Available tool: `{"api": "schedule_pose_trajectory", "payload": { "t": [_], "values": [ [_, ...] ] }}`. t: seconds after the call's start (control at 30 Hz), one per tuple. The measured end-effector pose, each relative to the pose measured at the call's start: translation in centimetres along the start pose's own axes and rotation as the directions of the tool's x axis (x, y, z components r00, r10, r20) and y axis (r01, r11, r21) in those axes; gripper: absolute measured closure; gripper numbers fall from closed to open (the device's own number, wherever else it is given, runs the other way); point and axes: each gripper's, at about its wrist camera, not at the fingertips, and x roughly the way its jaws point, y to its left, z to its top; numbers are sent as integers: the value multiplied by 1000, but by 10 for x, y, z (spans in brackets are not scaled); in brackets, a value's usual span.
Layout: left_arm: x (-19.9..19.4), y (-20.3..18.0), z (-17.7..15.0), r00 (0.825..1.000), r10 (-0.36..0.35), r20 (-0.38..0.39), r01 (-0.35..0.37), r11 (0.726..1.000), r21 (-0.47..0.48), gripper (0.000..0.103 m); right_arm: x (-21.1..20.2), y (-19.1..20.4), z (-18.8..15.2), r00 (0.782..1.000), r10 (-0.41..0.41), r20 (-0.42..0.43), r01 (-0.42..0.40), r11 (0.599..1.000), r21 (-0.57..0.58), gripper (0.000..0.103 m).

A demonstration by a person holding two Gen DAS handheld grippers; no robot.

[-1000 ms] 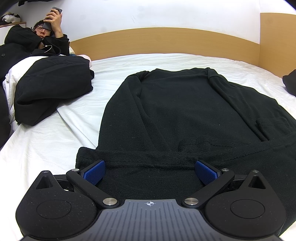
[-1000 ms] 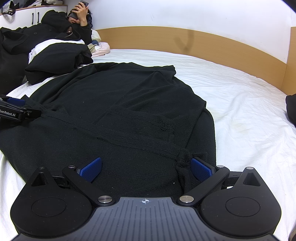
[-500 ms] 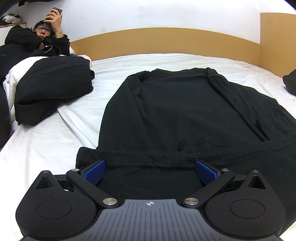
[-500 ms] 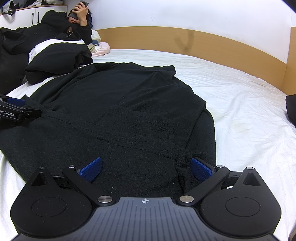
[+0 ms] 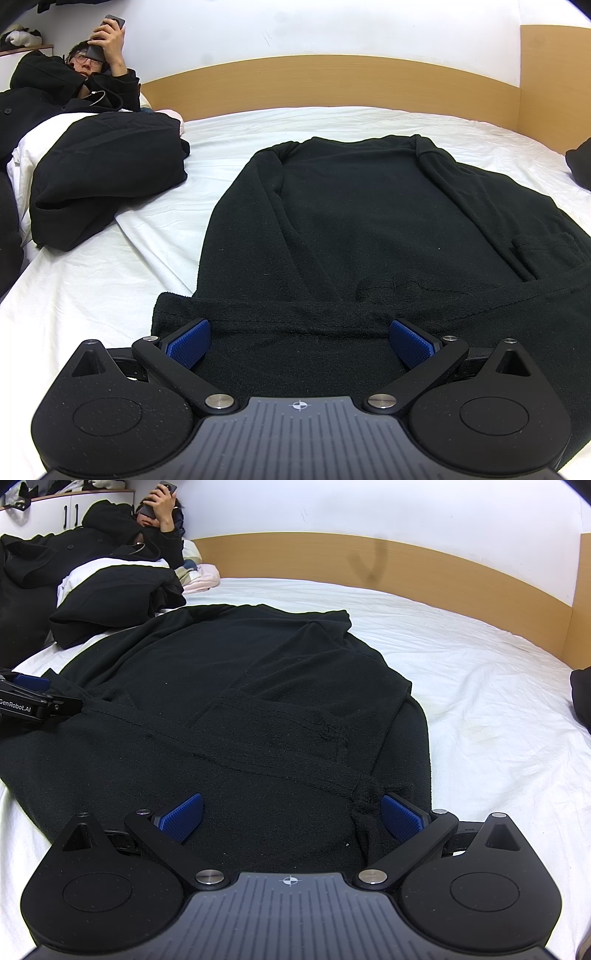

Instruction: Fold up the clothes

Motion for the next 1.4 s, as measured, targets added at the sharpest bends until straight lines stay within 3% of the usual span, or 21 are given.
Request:
{"api": "schedule_pose_trajectory", "payload": {
  "t": [1.4],
  "values": [
    [0,2,-1,1000,0,2,0,1000,-1,0,-1,-4,0,1000,13,-4,-12,1000,17,0]
  ]
}}
